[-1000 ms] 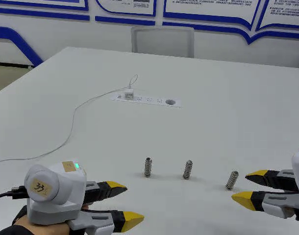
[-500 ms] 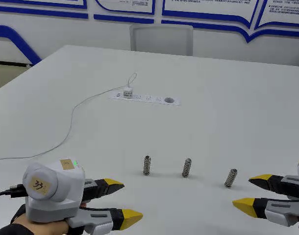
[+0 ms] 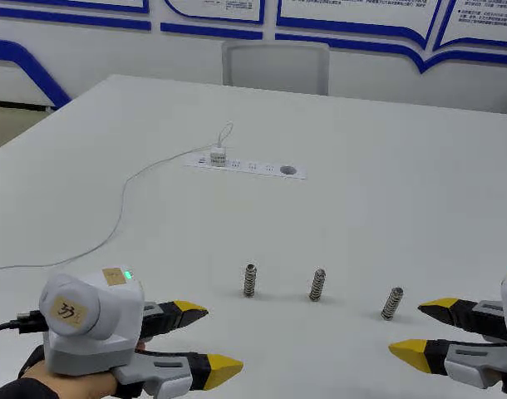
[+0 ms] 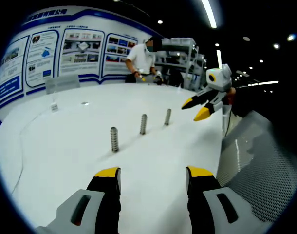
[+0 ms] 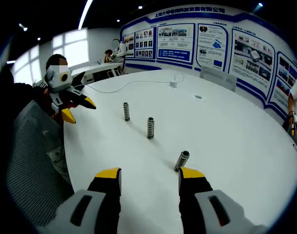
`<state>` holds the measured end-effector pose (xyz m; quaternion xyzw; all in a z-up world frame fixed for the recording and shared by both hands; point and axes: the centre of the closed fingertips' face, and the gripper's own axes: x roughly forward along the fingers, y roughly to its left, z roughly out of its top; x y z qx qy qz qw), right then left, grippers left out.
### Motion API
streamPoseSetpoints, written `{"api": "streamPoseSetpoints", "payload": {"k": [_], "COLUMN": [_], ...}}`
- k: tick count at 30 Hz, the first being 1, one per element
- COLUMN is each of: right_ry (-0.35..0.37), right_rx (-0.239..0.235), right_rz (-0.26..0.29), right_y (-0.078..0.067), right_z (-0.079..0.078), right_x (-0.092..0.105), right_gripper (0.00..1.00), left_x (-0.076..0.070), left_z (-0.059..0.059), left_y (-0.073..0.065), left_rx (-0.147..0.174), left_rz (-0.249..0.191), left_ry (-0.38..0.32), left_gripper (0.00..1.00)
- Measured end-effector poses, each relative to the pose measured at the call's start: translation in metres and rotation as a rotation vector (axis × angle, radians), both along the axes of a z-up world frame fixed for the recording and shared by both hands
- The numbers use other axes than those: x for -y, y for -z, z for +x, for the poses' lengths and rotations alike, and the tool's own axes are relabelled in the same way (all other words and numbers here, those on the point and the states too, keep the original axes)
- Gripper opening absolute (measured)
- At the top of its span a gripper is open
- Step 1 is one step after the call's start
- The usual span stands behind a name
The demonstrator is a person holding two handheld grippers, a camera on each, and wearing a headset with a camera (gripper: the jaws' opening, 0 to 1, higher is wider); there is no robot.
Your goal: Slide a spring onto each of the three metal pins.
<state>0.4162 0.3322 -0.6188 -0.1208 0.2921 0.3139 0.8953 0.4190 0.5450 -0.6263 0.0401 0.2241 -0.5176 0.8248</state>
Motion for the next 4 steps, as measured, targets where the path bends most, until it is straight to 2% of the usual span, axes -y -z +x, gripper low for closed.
{"api": "streamPoseSetpoints", "payload": {"k": [4], "right_ry": [-0.002], "right_rx": [-0.004], "right_rz": [0.001], "right_y": [0.0009], "right_z": [-0.0002], "right_x": [-0.0009], "right_gripper": [0.49], "left_x": [0.0001], "left_z": [0.0002], "left_y": [0.0008], "left_rx": [-0.002], "left_rz": [0.001], "left_ry": [0.001], "left_gripper": [0.56]}}
